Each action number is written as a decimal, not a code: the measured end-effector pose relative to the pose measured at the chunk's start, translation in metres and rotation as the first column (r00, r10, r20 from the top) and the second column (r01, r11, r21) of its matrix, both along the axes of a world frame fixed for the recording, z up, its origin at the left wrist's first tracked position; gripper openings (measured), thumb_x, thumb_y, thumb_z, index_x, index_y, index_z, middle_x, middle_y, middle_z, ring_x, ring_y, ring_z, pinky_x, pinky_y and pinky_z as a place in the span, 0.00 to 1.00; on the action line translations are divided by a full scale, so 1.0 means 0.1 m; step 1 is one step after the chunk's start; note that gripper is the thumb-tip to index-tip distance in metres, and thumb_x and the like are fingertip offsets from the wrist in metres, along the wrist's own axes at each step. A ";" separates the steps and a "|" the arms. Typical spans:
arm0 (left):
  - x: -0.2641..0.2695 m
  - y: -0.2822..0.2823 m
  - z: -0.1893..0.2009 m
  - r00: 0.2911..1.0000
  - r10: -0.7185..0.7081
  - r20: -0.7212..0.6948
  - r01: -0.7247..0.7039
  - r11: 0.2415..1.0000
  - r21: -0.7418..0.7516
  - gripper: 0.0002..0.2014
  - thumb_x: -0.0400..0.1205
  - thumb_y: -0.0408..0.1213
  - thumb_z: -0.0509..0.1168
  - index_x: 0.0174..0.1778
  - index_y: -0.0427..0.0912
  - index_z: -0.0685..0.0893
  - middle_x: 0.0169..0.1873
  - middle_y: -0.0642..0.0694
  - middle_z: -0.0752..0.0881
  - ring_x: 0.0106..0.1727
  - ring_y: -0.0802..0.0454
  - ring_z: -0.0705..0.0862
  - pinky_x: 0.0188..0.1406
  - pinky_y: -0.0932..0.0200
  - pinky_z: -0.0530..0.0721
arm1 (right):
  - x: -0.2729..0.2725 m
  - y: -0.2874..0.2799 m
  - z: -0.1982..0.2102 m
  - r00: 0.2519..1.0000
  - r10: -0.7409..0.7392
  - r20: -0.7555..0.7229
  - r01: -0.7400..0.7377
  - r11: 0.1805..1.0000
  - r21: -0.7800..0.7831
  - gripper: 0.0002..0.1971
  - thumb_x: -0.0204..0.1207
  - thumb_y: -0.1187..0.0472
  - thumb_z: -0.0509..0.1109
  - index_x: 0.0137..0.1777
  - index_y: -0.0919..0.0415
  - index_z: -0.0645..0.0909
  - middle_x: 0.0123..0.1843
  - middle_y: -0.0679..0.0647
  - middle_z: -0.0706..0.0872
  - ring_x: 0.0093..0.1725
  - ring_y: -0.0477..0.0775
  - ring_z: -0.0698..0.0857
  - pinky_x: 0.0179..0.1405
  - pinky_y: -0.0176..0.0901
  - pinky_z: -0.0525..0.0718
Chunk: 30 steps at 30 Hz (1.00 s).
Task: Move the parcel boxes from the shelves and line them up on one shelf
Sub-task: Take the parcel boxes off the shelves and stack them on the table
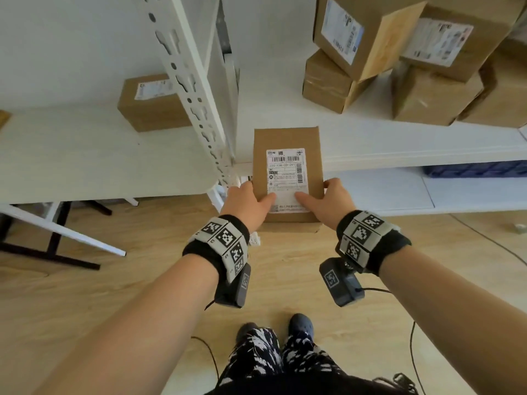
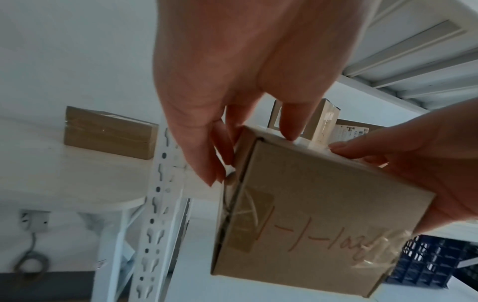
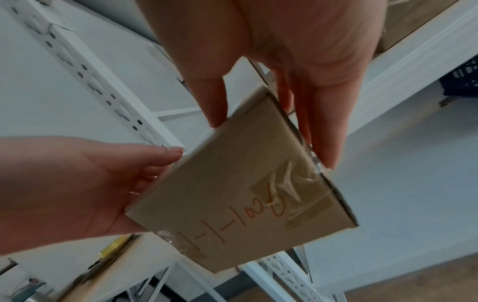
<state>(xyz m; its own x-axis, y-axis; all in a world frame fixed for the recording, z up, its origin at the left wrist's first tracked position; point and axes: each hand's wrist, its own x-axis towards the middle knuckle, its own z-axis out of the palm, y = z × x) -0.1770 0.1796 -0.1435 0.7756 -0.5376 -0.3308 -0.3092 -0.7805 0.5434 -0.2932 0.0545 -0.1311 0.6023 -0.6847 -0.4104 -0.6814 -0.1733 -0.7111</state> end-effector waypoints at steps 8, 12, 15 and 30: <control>0.01 0.80 0.03 0.992 -0.120 -0.033 0.121 0.991 0.051 0.23 0.79 0.54 0.63 0.65 0.45 0.78 0.58 0.48 0.85 0.51 0.51 0.85 0.49 0.55 0.86 | 0.02 0.70 -0.03 0.981 0.133 -0.144 -0.127 0.991 0.046 0.30 0.74 0.45 0.71 0.66 0.64 0.66 0.61 0.56 0.81 0.50 0.53 0.80 0.46 0.44 0.83; 0.17 1.42 0.09 0.990 -0.135 -0.040 0.137 0.989 0.056 0.19 0.81 0.52 0.63 0.63 0.44 0.79 0.57 0.48 0.86 0.49 0.53 0.85 0.45 0.59 0.85 | 0.22 1.24 -0.07 0.966 0.197 -0.166 -0.188 0.980 0.069 0.30 0.74 0.44 0.70 0.67 0.63 0.67 0.61 0.56 0.81 0.51 0.53 0.81 0.48 0.45 0.83; 0.35 1.86 0.16 0.997 -0.080 -0.010 0.081 0.995 0.065 0.19 0.81 0.52 0.63 0.61 0.43 0.79 0.56 0.49 0.86 0.44 0.54 0.83 0.36 0.62 0.82 | 0.47 1.66 -0.05 0.972 0.213 -0.103 -0.206 0.975 0.081 0.30 0.75 0.45 0.69 0.69 0.62 0.67 0.63 0.55 0.81 0.54 0.54 0.81 0.52 0.48 0.84; 1.42 2.69 0.23 0.964 0.202 -0.171 -0.216 0.974 -0.073 0.19 0.83 0.49 0.60 0.56 0.37 0.84 0.53 0.42 0.87 0.54 0.44 0.86 0.56 0.44 0.85 | 1.86 2.32 0.16 0.948 0.288 0.135 -0.297 0.954 0.048 0.32 0.76 0.56 0.69 0.78 0.51 0.61 0.64 0.56 0.79 0.53 0.59 0.85 0.39 0.55 0.90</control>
<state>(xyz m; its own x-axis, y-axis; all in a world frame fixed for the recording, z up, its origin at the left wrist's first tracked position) -0.0346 0.4488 -0.1208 0.8143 -0.4023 -0.4185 -0.0468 -0.7641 0.6434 -0.1074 0.2862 -0.1147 0.8214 -0.4442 -0.3578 -0.5130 -0.3012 -0.8038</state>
